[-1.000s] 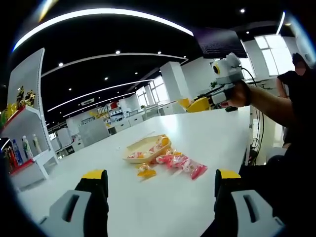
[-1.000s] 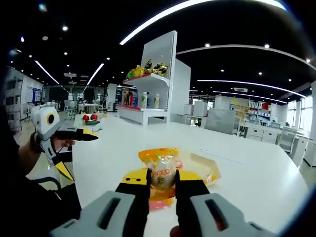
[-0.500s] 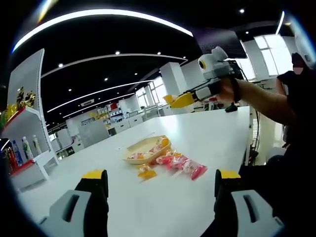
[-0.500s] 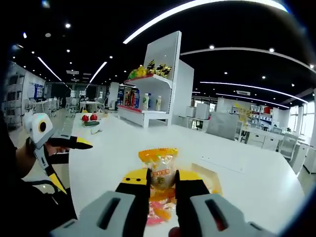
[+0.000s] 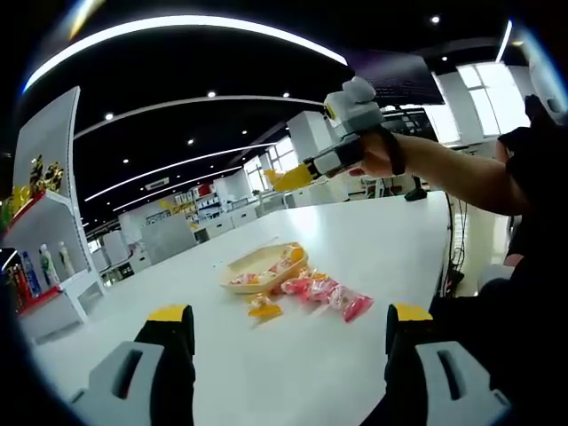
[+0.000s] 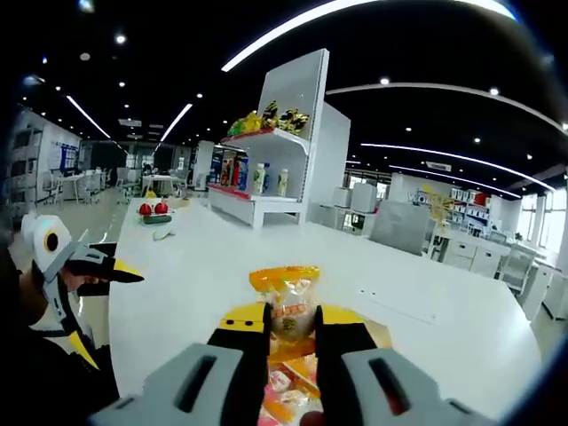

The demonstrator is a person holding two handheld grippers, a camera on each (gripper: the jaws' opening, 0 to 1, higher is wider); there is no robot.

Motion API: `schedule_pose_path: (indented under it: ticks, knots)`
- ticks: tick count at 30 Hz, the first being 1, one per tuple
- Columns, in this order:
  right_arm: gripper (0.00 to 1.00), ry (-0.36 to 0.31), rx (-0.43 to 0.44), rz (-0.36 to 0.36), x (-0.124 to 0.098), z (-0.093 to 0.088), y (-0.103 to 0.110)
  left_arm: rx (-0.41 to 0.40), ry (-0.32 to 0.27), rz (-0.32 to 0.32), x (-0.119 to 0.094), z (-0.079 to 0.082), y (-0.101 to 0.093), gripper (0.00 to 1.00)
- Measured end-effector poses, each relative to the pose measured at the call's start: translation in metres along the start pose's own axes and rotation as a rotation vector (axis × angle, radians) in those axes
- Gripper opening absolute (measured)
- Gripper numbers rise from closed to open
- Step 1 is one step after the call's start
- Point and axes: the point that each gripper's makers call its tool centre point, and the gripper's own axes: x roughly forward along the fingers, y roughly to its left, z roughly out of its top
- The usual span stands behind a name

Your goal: Pick up the marshmallows scattered on the table and place them into the bowl on the table

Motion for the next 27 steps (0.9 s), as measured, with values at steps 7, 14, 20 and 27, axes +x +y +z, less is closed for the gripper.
schedule_pose_path:
  ticks: [7,14,20,27]
  knots:
    - [0.17,0.014,0.012,-0.020,0.019,0.000,-0.011,-0.001,0.002,-0.001,0.000,-0.001,0.001,0.88]
    - [0.17,0.066,0.000,-0.054,0.042,-0.016,-0.027,0.001,0.000,-0.010,0.001,0.000,-0.002,0.88]
    - [0.17,0.100,0.029,-0.069,0.058,-0.034,-0.037,-0.005,0.005,-0.012,0.002,-0.003,-0.002,0.88]
    - [0.17,0.131,0.065,-0.085,0.074,-0.047,-0.047,-0.008,0.008,-0.016,0.004,-0.004,-0.003,0.88]
